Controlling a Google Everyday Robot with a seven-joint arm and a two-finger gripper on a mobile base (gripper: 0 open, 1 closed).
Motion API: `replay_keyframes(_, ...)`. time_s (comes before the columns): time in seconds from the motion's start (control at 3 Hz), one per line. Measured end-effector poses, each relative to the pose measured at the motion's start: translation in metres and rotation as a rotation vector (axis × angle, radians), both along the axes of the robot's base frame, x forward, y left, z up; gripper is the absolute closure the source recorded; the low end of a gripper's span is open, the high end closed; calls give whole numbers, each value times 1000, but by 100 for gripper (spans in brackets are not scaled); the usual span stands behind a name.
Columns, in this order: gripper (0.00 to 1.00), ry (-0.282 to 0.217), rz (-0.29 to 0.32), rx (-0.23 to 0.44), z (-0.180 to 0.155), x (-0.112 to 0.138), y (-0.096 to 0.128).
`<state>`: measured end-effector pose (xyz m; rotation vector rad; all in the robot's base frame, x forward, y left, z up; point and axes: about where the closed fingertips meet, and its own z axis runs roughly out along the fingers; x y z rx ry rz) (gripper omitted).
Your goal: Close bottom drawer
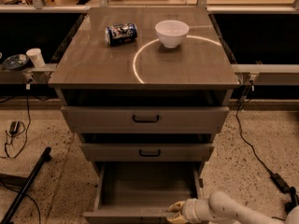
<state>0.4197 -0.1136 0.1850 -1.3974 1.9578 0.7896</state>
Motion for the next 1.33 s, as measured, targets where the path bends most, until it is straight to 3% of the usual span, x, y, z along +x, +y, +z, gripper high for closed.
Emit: replay_keyframes(1.33, 100, 10, 16, -3, 0, 4, 0)
